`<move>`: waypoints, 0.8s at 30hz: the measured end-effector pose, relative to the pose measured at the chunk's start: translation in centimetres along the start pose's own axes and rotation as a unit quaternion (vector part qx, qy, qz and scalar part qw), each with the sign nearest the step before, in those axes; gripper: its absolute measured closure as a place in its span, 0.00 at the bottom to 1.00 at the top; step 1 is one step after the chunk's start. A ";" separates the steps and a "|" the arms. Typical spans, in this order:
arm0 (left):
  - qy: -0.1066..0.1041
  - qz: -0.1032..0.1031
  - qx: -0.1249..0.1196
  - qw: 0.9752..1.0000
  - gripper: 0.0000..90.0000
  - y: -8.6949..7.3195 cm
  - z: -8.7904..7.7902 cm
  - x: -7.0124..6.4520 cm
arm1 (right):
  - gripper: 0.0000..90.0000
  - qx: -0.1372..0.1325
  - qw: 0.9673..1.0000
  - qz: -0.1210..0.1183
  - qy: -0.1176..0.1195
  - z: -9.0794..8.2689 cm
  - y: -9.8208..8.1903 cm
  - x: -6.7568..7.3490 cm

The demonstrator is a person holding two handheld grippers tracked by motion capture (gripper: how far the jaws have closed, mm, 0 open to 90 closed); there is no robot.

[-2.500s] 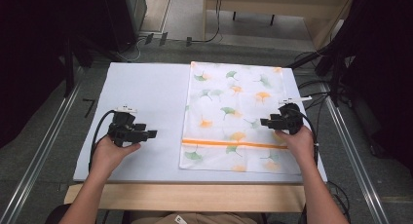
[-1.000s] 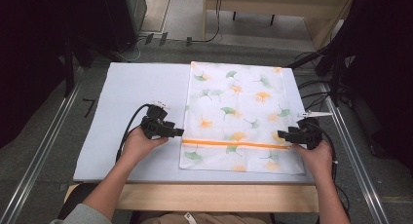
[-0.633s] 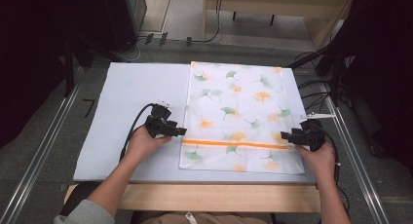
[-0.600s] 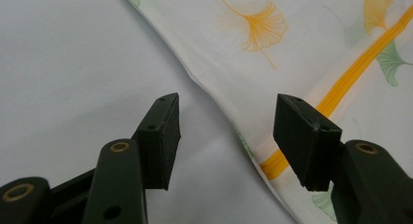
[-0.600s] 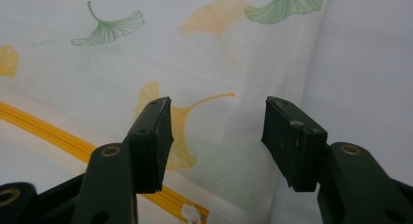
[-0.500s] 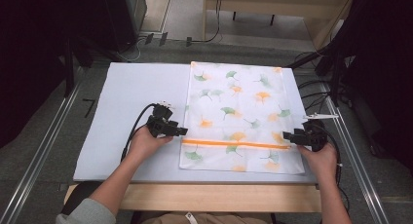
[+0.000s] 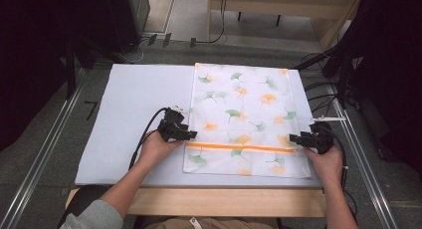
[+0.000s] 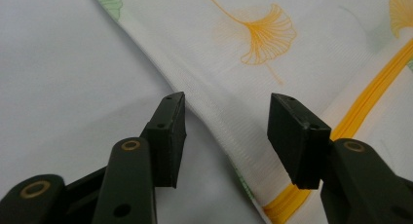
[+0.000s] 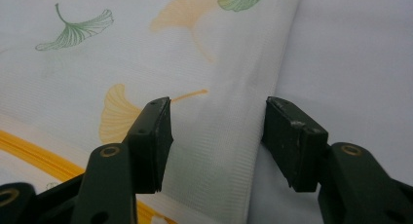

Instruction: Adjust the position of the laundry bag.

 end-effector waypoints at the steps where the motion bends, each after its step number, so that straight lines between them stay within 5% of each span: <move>1: 0.000 0.000 -0.002 1.000 0.57 0.1 0.1 -0.1 | 0.54 0.001 1.000 -0.004 0.001 0.1 0.0 0.2; 5: 0.013 0.005 0.000 1.000 0.65 0.1 0.2 -0.3 | 0.60 0.002 1.000 -0.011 -0.004 0.2 0.2 0.8; 11: -0.001 0.008 0.001 1.000 0.85 0.2 0.4 -0.8 | 0.89 0.004 0.999 -0.016 -0.045 0.3 0.3 0.7; 15: -0.011 0.011 0.005 1.000 0.97 0.3 0.6 -1.3 | 0.95 0.006 0.999 -0.013 -0.040 0.3 0.4 0.8; 24: -0.030 0.009 0.010 0.999 1.00 0.2 0.4 -1.0 | 1.00 0.020 1.000 0.002 -0.020 0.2 0.5 0.9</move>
Point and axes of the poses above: each handheld gripper's, and its own axes: z roughly forward along the jaws, y roughly out of its top, x roughly to its left, the point moved 9 cm from there along z, roughly forward along the jaws, and after that the axes turned 12 degrees about x, right-handed, at the moved point
